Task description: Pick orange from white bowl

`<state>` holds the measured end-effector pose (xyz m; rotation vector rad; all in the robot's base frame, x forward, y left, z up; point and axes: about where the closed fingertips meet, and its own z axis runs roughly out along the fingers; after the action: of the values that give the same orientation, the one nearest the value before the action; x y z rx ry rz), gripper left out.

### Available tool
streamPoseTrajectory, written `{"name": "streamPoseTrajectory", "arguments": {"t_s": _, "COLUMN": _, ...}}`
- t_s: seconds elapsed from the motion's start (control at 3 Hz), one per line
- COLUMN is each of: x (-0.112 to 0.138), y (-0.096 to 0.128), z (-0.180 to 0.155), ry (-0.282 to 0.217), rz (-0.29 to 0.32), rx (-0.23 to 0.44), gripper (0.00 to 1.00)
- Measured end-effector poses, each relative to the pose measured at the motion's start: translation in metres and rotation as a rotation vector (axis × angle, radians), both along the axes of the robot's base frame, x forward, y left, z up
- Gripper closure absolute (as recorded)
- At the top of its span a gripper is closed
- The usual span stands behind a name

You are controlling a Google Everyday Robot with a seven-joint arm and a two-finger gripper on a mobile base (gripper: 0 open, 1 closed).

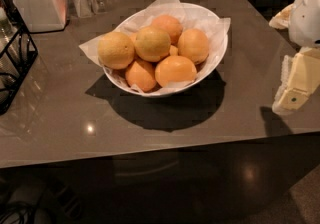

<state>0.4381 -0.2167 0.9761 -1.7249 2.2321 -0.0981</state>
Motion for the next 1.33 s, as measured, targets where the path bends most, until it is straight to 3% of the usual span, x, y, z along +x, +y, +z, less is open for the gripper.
{"name": "streamPoseTrajectory", "arguments": {"t_s": 0.33, "x": 0.0, "y": 0.001, "z": 0.001, "ry": -0.004, "rz": 0.001, "rx": 0.002, "gripper": 0.0}}
{"name": "streamPoseTrajectory", "arguments": {"t_s": 0.67, "x": 0.019, "y": 0.033, "z": -0.001, "ry": 0.007, "rz": 0.071, "rx": 0.1, "gripper": 0.0}}
{"name": "streamPoseTrajectory", "arguments": {"t_s": 1.0, "x": 0.051, "y": 0.085, "z": 0.005, "ry": 0.013, "rz": 0.164, "rx": 0.252, "gripper": 0.0}}
{"name": "streamPoseTrajectory", "arguments": {"t_s": 1.33, "x": 0.051, "y": 0.085, "z": 0.005, "ry": 0.013, "rz": 0.164, "rx": 0.253, "gripper": 0.0}}
